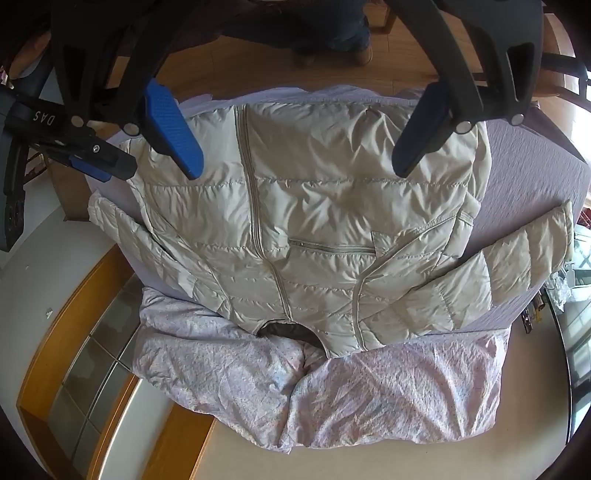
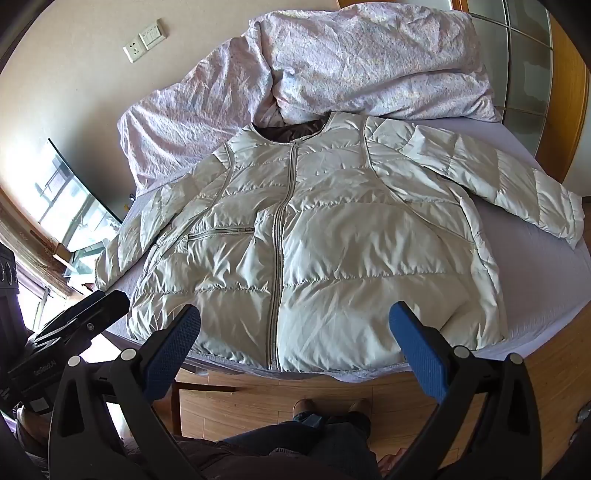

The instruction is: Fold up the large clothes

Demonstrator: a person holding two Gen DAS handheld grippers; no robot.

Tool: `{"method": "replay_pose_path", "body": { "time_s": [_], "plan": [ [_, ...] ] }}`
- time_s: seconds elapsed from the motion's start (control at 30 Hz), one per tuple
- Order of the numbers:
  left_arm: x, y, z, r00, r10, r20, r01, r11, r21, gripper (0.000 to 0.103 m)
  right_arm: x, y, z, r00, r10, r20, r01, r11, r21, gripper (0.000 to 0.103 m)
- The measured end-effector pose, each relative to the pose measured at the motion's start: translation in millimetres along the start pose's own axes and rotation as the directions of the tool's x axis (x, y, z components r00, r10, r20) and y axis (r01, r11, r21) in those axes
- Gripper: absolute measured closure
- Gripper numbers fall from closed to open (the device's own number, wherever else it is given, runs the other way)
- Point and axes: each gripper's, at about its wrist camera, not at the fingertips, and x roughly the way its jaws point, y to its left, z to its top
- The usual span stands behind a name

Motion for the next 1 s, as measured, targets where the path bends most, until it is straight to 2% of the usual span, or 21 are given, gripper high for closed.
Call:
{"method": "replay_pose_path", "body": {
  "time_s": [1.0],
  "plan": [
    [0.1,0.2,0.0,1.0,-0.004,-0.004,0.004,1.0,-0.004,0.002,1.1,-1.0,1.0,1.0,0.001,-0.001,-0.001,1.0,0.001,0.001]
  ]
}}
